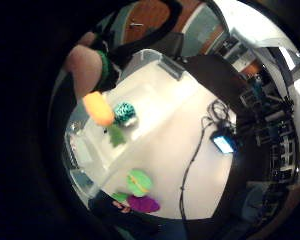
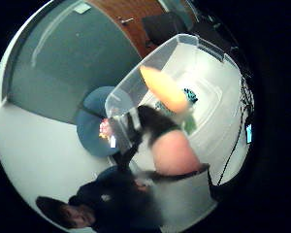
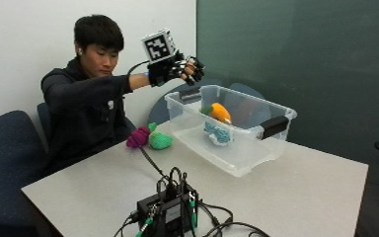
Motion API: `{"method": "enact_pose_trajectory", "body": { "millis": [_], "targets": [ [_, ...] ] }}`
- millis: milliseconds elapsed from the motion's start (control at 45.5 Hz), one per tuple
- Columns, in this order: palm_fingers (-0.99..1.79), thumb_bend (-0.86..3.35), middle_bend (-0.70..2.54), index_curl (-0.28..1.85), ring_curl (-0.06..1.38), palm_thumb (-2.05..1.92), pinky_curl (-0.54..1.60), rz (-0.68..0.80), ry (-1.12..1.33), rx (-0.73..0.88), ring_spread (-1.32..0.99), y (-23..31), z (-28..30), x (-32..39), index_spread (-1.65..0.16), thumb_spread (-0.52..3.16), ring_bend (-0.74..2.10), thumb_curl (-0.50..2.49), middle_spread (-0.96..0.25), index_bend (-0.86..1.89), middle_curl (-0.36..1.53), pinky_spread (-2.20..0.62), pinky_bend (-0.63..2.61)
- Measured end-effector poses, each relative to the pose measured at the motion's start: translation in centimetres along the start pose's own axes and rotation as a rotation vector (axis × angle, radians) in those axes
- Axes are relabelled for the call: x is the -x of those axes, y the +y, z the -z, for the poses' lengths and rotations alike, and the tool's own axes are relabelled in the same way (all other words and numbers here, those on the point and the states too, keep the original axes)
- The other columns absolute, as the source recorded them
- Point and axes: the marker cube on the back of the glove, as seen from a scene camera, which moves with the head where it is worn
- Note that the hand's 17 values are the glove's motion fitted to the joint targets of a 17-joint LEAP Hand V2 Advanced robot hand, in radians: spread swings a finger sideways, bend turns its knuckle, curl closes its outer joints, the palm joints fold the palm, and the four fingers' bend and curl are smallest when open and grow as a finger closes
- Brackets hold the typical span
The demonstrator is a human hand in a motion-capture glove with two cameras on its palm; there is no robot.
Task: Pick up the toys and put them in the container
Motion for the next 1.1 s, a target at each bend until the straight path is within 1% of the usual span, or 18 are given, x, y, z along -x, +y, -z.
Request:
{"method": "enact_pose_trajectory", "body": {
  "millis": [22, 44, 132, 176, 242, 330, 396, 505, 549, 637, 681, 725, 791, 879, 901, 967, 1033, 1099],
  "targets": [
    [-0.04, -0.03, 0.65, 0.19, 0.45, 0.07, 0.57, 0.011, -0.001, -0.008, -0.24, 0.9, 0.1, -0.2, -0.12, 1.28, 1.19, 0.4, -0.12, 0.23, 0.54, -0.27, 1.22],
    [0.03, -0.02, 0.67, 0.2, 0.43, 0.08, 0.54, -0.007, -0.03, -0.012, -0.24, 1.8, 0.3, -0.3, -0.13, 1.3, 1.17, 0.4, -0.13, 0.26, 0.55, -0.25, 1.18],
    [0.17, -0.01, 0.63, 0.2, 0.37, 0.08, 0.47, -0.142, -0.125, 0.008, -0.23, 5.5, -0.3, -1.4, -0.14, 1.33, 1.15, 0.38, -0.12, 0.23, 0.52, -0.22, 1.18],
    [0.19, -0.01, 0.62, 0.21, 0.36, 0.07, 0.46, -0.211, -0.163, 0.057, -0.23, 7.6, -1.5, -2.7, -0.14, 1.34, 1.15, 0.38, -0.11, 0.21, 0.51, -0.21, 1.18],
    [0.26, 0.0, 0.58, 0.21, 0.36, 0.09, 0.45, -0.298, -0.225, 0.182, -0.23, 10.8, -4.1, -4.6, -0.14, 1.36, 1.19, 0.38, -0.11, 0.17, 0.5, -0.22, 1.23],
    [0.14, 0.0, 0.57, 0.24, 0.36, 0.11, 0.46, -0.32, -0.259, 0.355, -0.2, 14.5, -8.2, -3.5, -0.13, 1.38, 1.11, 0.38, -0.09, 0.17, 0.5, -0.18, 1.22],
    [0.03, 0.01, 0.56, 0.26, 0.34, 0.14, 0.46, -0.31, -0.26, 0.462, -0.19, 16.0, -11.3, -3.6, -0.12, 1.38, 1.03, 0.38, -0.08, 0.19, 0.5, -0.15, 1.2],
    [0.02, 0.01, 0.51, 0.27, 0.33, 0.17, 0.44, -0.279, -0.253, 0.542, -0.18, 16.4, -14.6, -4.0, -0.11, 1.37, 1.01, 0.38, -0.06, 0.16, 0.48, -0.14, 1.2],
    [0.05, 0.0, 0.48, 0.26, 0.32, 0.18, 0.43, -0.26, -0.26, 0.549, -0.19, 16.4, -15.4, -3.3, -0.11, 1.36, 1.04, 0.38, -0.05, 0.13, 0.47, -0.17, 1.23],
    [0.33, -0.02, 0.46, 0.2, 0.35, 0.15, 0.43, -0.225, -0.281, 0.546, -0.23, 15.8, -16.3, -2.2, -0.12, 1.31, 1.25, 0.37, -0.08, 0.03, 0.45, -0.26, 1.34],
    [0.47, -0.02, 0.49, 0.18, 0.38, 0.15, 0.43, -0.208, -0.3, 0.551, -0.25, 15.5, -16.6, -1.6, -0.13, 1.29, 1.34, 0.37, -0.1, 0.03, 0.46, -0.29, 1.36],
    [0.57, 0.02, 0.55, 0.16, 0.38, 0.23, 0.43, -0.193, -0.313, 0.556, -0.26, 15.2, -16.9, -0.9, -0.14, 1.29, 1.37, 0.38, -0.12, 0.02, 0.47, -0.31, 1.38],
    [0.65, 0.06, 0.61, 0.14, 0.4, 0.32, 0.44, -0.178, -0.298, 0.538, -0.27, 14.8, -17.2, -0.1, -0.14, 1.32, 1.4, 0.41, -0.13, 0.03, 0.49, -0.33, 1.39],
    [0.74, 0.1, 0.64, 0.14, 0.42, 0.41, 0.45, -0.163, -0.246, 0.453, -0.29, 14.2, -17.2, 0.4, -0.14, 1.33, 1.39, 0.43, -0.15, 0.1, 0.5, -0.35, 1.38],
    [0.81, 0.13, 0.66, 0.15, 0.42, 0.47, 0.44, -0.159, -0.232, 0.427, -0.28, 14.0, -17.2, 0.4, -0.13, 1.31, 1.39, 0.46, -0.16, 0.16, 0.51, -0.36, 1.36],
    [0.92, 0.15, 0.68, 0.16, 0.41, 0.57, 0.43, -0.147, -0.2, 0.375, -0.27, 13.7, -16.9, 0.3, -0.13, 1.22, 1.37, 0.51, -0.17, 0.18, 0.52, -0.37, 1.29],
    [1.0, 0.16, 0.68, 0.17, 0.42, 0.63, 0.42, -0.152, -0.166, 0.337, -0.26, 13.2, -15.7, -0.5, -0.14, 1.12, 1.37, 0.55, -0.17, 0.19, 0.53, -0.38, 1.24],
    [1.02, 0.15, 0.67, 0.19, 0.42, 0.66, 0.42, -0.215, -0.186, 0.282, -0.25, 11.8, -12.9, -3.0, -0.14, 1.04, 1.35, 0.59, -0.17, 0.19, 0.53, -0.39, 1.2]
  ]
}}
